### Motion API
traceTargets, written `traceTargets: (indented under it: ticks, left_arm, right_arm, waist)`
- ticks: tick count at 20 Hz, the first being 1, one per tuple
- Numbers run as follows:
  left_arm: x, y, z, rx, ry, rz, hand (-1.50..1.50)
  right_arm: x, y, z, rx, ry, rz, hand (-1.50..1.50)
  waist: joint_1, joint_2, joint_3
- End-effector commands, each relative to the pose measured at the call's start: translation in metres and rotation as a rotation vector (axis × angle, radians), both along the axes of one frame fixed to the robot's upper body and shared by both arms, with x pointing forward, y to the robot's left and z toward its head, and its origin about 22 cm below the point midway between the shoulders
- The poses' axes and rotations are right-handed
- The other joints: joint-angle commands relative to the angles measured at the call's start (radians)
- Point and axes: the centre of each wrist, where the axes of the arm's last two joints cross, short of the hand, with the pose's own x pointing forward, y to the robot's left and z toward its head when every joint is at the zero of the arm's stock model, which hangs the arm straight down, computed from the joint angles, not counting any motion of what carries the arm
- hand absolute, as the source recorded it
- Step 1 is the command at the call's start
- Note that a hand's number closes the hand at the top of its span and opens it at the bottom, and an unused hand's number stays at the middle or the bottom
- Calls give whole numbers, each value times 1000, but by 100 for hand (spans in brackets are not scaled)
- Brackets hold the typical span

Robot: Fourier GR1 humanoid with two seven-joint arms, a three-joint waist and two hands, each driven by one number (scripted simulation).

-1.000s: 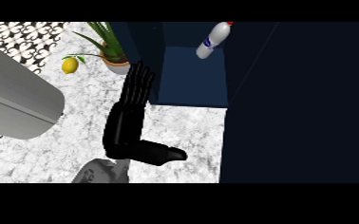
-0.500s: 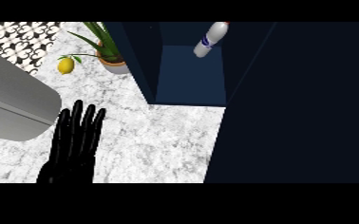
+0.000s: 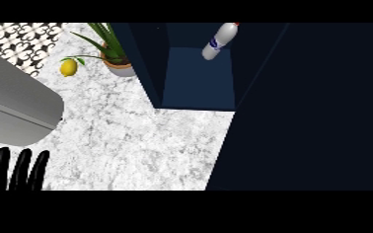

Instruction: Pick up the bottled water, place it into the cabinet and close the cabinet

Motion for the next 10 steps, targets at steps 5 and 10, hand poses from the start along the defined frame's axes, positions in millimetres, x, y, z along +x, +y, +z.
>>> traceTargets:
  ticks: [5,10]
  left_arm:
    - [-21,36,5,-3,2,-6,-150]
    - [-32,38,5,-9,2,-35,-150]
  right_arm:
    - [-8,41,23,95,57,126,150]
    - [15,51,8,163,105,104,150]
  waist:
    - [21,7,0]
    - [47,13,3]
